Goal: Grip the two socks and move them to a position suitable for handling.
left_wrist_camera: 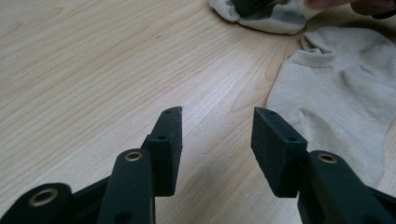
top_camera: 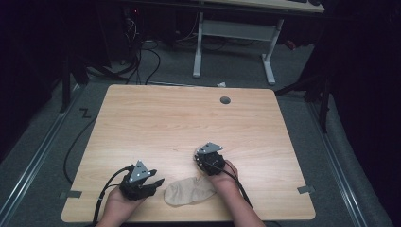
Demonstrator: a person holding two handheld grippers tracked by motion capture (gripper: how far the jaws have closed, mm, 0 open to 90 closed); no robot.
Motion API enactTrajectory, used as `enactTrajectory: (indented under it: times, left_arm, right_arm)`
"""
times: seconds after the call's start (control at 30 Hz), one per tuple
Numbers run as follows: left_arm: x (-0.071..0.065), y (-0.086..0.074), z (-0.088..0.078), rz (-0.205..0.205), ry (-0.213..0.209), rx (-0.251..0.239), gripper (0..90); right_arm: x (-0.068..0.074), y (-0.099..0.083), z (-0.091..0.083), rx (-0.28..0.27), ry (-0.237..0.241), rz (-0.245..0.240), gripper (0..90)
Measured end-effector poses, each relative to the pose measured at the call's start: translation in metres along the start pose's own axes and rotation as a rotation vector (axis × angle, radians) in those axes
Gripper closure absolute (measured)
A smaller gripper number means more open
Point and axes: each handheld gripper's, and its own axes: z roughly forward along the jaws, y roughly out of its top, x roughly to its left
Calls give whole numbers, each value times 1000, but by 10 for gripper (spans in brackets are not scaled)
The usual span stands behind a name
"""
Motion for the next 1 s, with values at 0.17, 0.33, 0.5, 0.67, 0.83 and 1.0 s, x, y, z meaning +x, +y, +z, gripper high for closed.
enactTrajectory:
  times: [0.17, 0.33, 0.5, 0.67, 0.83, 1.0]
  left_arm:
    - [0, 0, 1, 0, 0, 2, 537]
    - [0, 0, 1, 0, -1, 2, 535]
    - [0, 0, 1, 1, -2, 4, 534]
    - [-1, 0, 1, 4, -2, 7, 533]
    - [0, 0, 1, 4, -1, 7, 532]
    - [-1, 0, 1, 5, 0, 6, 532]
  right_arm:
    - [0, 2, -10, -42, -10, 1, 834]
    - [-4, 1, -17, -70, -2, 11, 834]
    - [-6, 1, -25, -97, -5, 17, 834]
    - [-9, 0, -30, -113, -3, 28, 834]
    - [-12, -1, -33, -122, 0, 45, 834]
    - [-15, -2, -35, -131, -1, 58, 834]
